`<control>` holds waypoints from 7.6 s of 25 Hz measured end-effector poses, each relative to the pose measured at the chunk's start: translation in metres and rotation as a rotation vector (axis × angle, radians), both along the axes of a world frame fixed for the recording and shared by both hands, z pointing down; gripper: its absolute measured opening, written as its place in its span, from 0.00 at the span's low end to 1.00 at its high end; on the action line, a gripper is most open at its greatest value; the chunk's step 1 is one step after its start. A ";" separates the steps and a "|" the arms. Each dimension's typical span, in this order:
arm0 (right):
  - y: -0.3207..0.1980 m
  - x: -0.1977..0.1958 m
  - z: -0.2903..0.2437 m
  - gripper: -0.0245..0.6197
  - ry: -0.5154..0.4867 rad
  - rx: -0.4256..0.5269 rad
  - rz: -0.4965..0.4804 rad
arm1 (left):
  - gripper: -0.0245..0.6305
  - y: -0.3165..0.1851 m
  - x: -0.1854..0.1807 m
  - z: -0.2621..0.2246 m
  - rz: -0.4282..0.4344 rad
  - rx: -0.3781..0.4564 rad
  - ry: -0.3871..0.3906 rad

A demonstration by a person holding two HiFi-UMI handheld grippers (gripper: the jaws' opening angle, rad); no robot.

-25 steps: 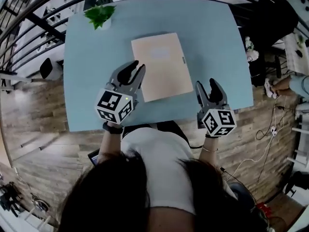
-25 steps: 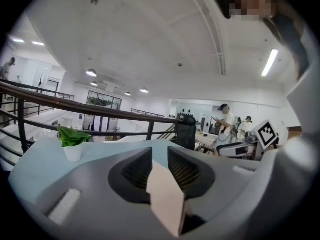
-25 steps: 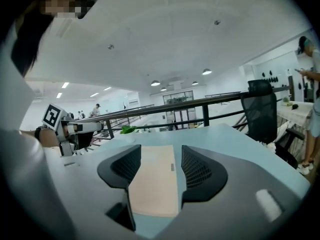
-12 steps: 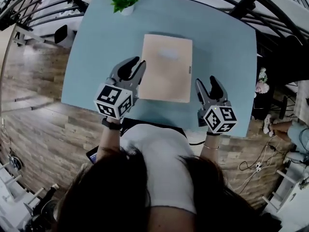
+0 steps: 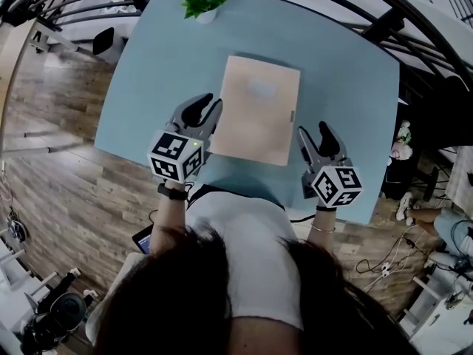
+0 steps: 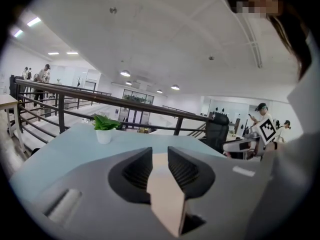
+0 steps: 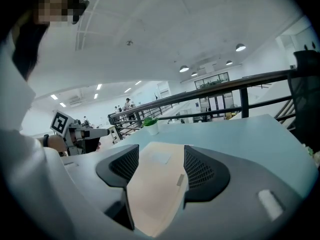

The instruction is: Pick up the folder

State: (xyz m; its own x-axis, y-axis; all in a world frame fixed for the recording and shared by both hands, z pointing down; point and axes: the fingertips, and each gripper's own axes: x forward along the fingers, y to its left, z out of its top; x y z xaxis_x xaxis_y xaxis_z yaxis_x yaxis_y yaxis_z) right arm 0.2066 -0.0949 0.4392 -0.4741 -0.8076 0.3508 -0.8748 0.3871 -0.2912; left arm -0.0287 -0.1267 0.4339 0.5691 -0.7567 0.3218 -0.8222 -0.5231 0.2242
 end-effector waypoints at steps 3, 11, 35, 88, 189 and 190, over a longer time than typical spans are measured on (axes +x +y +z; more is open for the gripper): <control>-0.004 -0.001 0.002 0.44 -0.006 -0.007 0.006 | 0.19 -0.005 0.000 0.003 0.006 -0.016 0.009; -0.007 -0.013 0.021 0.44 -0.044 -0.069 -0.036 | 0.19 -0.009 0.003 0.028 0.027 -0.097 0.031; -0.008 -0.022 0.089 0.43 -0.113 -0.237 -0.014 | 0.22 -0.002 -0.006 0.158 0.036 -0.455 0.092; 0.003 -0.013 0.179 0.54 -0.531 -0.707 -0.199 | 0.32 0.000 -0.018 0.184 -0.027 -0.562 0.319; -0.012 0.005 -0.091 0.47 0.201 0.277 0.133 | 0.17 -0.024 0.031 -0.076 0.165 0.209 0.075; -0.013 0.006 -0.090 0.47 0.211 0.276 0.133 | 0.16 -0.025 0.031 -0.075 0.159 0.214 0.068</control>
